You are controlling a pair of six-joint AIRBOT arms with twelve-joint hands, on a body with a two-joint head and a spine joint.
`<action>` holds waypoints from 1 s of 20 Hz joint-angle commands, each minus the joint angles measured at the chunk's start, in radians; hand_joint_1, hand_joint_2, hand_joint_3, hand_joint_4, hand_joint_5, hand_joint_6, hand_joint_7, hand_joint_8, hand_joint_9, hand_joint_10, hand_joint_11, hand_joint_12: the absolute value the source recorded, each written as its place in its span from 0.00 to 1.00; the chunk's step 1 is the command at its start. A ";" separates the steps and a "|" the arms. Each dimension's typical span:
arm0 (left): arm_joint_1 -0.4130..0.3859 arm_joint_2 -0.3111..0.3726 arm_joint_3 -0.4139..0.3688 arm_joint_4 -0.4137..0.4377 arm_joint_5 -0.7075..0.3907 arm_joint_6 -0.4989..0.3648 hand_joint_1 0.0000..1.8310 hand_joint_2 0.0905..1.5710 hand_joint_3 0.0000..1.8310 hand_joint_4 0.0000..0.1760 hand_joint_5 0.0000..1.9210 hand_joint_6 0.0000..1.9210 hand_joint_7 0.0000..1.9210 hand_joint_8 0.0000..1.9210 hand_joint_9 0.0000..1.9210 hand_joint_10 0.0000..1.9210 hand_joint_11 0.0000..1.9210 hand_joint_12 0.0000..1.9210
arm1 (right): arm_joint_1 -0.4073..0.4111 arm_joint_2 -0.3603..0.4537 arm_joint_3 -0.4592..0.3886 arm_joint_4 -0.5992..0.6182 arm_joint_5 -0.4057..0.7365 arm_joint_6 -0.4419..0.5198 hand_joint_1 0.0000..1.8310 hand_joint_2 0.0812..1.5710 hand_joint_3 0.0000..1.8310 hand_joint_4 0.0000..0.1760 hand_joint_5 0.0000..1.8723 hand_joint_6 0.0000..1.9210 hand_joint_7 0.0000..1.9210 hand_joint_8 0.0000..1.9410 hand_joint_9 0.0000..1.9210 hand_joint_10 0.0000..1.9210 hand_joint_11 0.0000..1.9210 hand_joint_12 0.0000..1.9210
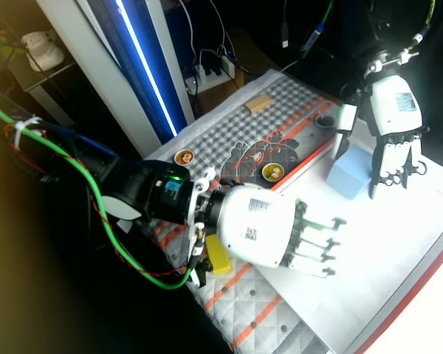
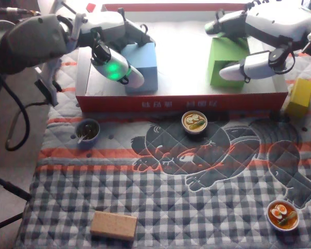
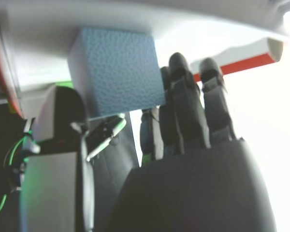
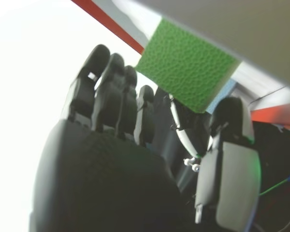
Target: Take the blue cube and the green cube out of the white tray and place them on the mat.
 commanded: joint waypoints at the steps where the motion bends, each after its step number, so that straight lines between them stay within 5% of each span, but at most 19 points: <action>1: -0.002 -0.010 0.007 -0.009 -0.072 -0.003 0.53 0.75 0.00 0.54 0.39 0.53 0.38 0.00 0.35 0.00 0.09 0.29 | 0.003 0.001 0.009 0.013 0.103 0.013 0.53 0.67 0.00 0.00 0.39 0.01 0.48 0.01 0.42 0.02 0.09 0.70; 2: -0.002 -0.014 0.010 -0.014 -0.074 -0.003 0.52 0.77 0.00 0.58 0.39 0.66 0.38 0.00 0.34 0.00 0.05 0.37 | 0.003 -0.002 0.015 0.013 0.103 0.022 0.59 0.68 0.01 0.00 0.50 0.40 0.45 0.00 0.37 0.01 0.05 0.61; 3: -0.002 -0.016 0.010 -0.017 -0.078 -0.003 0.52 0.77 0.00 0.50 0.39 0.69 0.39 0.00 0.34 0.00 0.03 0.45 | 0.003 -0.004 0.021 0.013 0.104 0.029 0.58 0.68 0.00 0.00 0.41 0.17 0.48 0.01 0.39 0.01 0.07 0.66; 4: -0.002 -0.016 0.010 -0.021 -0.081 -0.003 0.55 0.75 0.00 0.26 0.42 0.64 0.43 0.02 0.37 0.01 0.04 0.55 | 0.003 -0.004 0.023 0.013 0.104 0.029 0.70 0.69 0.00 0.00 0.42 0.04 0.51 0.41 0.44 0.02 0.11 0.68; 6: -0.002 -0.015 0.006 -0.034 -0.096 -0.002 0.55 0.74 0.00 0.28 0.43 0.64 0.44 0.02 0.37 0.02 0.02 0.58 | 0.003 -0.004 0.024 0.013 0.104 0.029 0.73 0.71 0.00 0.00 0.45 0.01 0.47 0.57 0.49 0.04 0.15 0.75; 7: -0.003 -0.010 0.000 -0.045 -0.109 -0.002 0.62 0.75 0.02 0.00 0.43 0.58 0.38 0.64 0.37 0.03 0.02 0.63 | 0.004 -0.004 0.024 0.013 0.104 0.029 0.60 0.71 0.00 0.00 0.49 0.53 0.32 0.08 0.24 0.00 0.01 0.58; 8: -0.004 0.000 -0.013 -0.051 -0.126 -0.002 0.62 0.75 0.02 0.00 0.43 0.58 0.38 0.64 0.37 0.03 0.02 0.63 | 0.007 -0.004 0.024 0.013 0.106 0.029 0.60 0.71 0.00 0.00 0.49 0.53 0.32 0.08 0.24 0.00 0.01 0.58; 9: -0.006 0.015 -0.033 -0.052 -0.149 -0.005 0.63 0.77 0.01 0.00 0.41 0.60 0.37 0.77 0.39 0.03 0.03 0.63 | 0.012 -0.004 0.020 0.011 0.117 0.029 0.64 0.74 0.01 0.00 0.47 0.53 0.39 0.60 0.32 0.17 0.05 0.76; 10: -0.009 0.041 -0.066 -0.018 -0.187 -0.049 0.64 0.78 0.00 0.00 0.41 0.59 0.36 0.83 0.40 0.05 0.04 0.64 | 0.020 -0.004 0.004 0.001 0.145 0.029 0.67 0.74 0.00 0.00 0.39 0.62 0.51 0.59 0.44 0.19 0.18 0.67; 11: -0.012 0.057 -0.086 0.016 -0.205 -0.089 0.64 0.78 0.00 0.00 0.41 0.59 0.36 0.83 0.40 0.05 0.04 0.64 | 0.024 -0.004 -0.009 -0.003 0.165 0.029 0.67 0.74 0.00 0.00 0.39 0.62 0.51 0.59 0.44 0.19 0.18 0.67; 12: -0.016 0.081 -0.115 0.061 -0.229 -0.130 0.63 0.80 0.00 0.00 0.38 0.62 0.34 0.86 0.39 0.05 0.02 0.65 | 0.030 0.001 -0.029 -0.009 0.194 0.029 0.73 0.73 0.00 0.00 0.39 0.60 0.52 0.54 0.44 0.60 0.26 0.66; 13: -0.017 0.108 -0.154 0.114 -0.259 -0.168 0.63 0.80 0.00 0.00 0.37 0.64 0.36 0.84 0.33 0.19 0.00 0.68 | 0.031 0.019 -0.051 -0.013 0.230 0.029 0.74 0.73 0.00 0.00 0.41 0.59 0.48 0.57 0.45 0.68 0.35 0.63; 14: -0.017 0.138 -0.190 0.149 -0.288 -0.195 0.52 0.78 0.00 0.68 0.38 0.68 0.29 0.52 0.30 0.25 0.00 0.68 | 0.031 0.039 -0.076 -0.020 0.267 0.029 0.74 0.72 0.00 0.00 0.42 0.57 0.48 0.55 0.48 0.67 0.40 0.61; 15: -0.017 0.172 -0.236 0.195 -0.317 -0.221 0.51 0.77 0.00 0.94 0.39 0.69 0.31 0.37 0.25 0.35 0.00 0.68 | 0.031 0.064 -0.102 -0.032 0.302 0.029 0.75 0.71 0.00 0.00 0.42 0.55 0.49 0.53 0.49 0.67 0.43 0.61; 16: -0.015 0.197 -0.269 0.229 -0.335 -0.240 0.50 0.77 0.00 0.98 0.39 0.68 0.33 0.28 0.21 0.42 0.00 0.70 | 0.031 0.086 -0.126 -0.045 0.327 0.029 0.74 0.71 0.00 0.00 0.42 0.56 0.50 0.52 0.48 0.68 0.39 0.65; 19: 0.009 0.282 -0.377 0.360 -0.388 -0.332 0.51 0.75 0.00 1.00 0.41 0.67 0.38 0.19 0.21 0.43 0.00 0.70 | 0.031 0.176 -0.217 -0.106 0.406 0.029 0.75 0.71 0.00 0.00 0.44 0.53 0.51 0.49 0.49 0.68 0.39 0.69; 20: 0.022 0.307 -0.406 0.398 -0.403 -0.369 0.52 0.67 0.00 0.47 0.39 0.09 0.40 0.11 0.24 0.36 0.02 0.66 | 0.023 0.204 -0.245 -0.121 0.423 0.029 0.68 0.71 0.00 0.00 0.45 0.54 0.53 0.56 0.47 0.50 0.38 0.77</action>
